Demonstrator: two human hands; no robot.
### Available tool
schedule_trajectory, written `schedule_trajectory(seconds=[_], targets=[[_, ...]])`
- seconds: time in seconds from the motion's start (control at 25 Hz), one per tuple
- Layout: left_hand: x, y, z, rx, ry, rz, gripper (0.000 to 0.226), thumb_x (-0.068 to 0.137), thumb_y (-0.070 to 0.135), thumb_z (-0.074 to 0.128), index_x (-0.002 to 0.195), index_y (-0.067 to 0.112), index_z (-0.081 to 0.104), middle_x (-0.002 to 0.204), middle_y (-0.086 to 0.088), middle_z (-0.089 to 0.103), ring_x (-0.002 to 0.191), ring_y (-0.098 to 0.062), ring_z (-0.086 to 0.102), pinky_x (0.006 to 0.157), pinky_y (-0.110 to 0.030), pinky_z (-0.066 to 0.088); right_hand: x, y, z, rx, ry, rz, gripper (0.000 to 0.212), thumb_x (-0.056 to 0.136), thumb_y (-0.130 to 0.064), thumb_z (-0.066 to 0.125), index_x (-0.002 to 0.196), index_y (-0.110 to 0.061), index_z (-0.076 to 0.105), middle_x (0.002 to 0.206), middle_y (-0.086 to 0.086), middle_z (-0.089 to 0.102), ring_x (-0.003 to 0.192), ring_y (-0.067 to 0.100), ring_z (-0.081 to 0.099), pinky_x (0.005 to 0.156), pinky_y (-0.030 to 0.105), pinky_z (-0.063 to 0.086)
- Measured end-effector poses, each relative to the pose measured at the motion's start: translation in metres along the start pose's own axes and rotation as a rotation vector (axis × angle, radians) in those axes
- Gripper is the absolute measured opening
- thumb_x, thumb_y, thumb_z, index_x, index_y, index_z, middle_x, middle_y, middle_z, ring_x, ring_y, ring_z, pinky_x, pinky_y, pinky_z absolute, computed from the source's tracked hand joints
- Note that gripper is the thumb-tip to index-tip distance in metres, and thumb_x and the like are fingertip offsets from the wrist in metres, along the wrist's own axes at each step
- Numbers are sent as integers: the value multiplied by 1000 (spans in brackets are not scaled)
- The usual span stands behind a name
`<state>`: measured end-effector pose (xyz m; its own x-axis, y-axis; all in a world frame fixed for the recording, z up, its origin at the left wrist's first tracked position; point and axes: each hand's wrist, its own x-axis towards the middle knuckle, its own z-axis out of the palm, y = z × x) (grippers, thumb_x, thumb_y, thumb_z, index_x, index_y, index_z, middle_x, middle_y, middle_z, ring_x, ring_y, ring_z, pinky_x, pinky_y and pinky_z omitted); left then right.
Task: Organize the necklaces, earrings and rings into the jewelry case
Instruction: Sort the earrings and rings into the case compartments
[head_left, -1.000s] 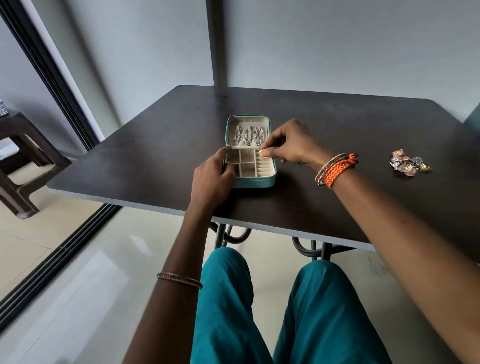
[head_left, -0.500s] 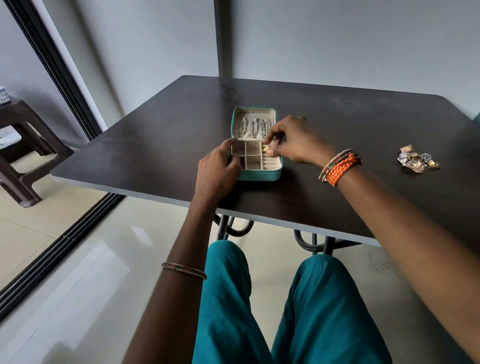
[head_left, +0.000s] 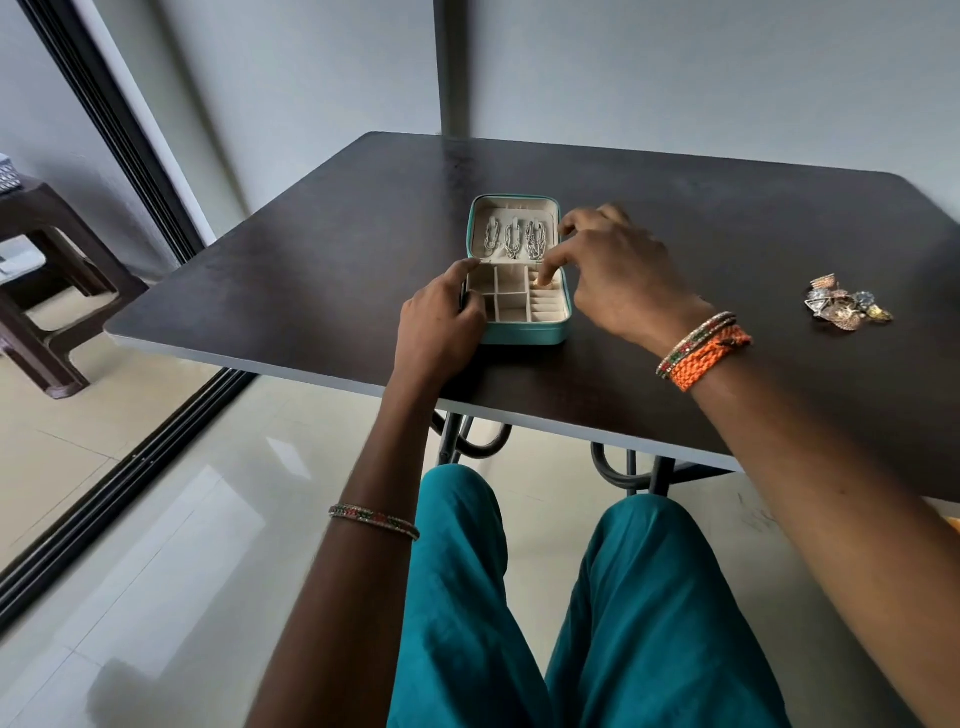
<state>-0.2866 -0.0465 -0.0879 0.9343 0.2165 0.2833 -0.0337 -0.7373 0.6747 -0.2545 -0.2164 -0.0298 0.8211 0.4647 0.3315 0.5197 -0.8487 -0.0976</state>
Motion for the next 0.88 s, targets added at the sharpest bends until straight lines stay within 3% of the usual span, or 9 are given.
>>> schedule_trajectory(seconds=[0.48,0.68,0.88], targets=[[0,0,-1,-14,1,7,48,92,17,40,139,23,44,131,-9,59,111,-26,58,93,-41,48,0,7,9,58,-1,50,43,85,4,51,104,-30,70,118,2,56,113,24,44,77,34,36],[2,-3,2,-9,16,10,48,91,17,40,139,24,45,130,-9,60,111,-27,58,93,-42,48,1,20,7,57,-142,0,52,86,3,46,118,-36,62,129,1,50,123,23,39,94,43,41],[2,-8,6,-65,20,12,48,86,22,42,134,20,50,127,-11,60,110,-28,59,90,-44,51,-1,44,-6,277,32,31,53,89,5,40,127,-28,57,128,6,54,112,21,53,93,36,45]])
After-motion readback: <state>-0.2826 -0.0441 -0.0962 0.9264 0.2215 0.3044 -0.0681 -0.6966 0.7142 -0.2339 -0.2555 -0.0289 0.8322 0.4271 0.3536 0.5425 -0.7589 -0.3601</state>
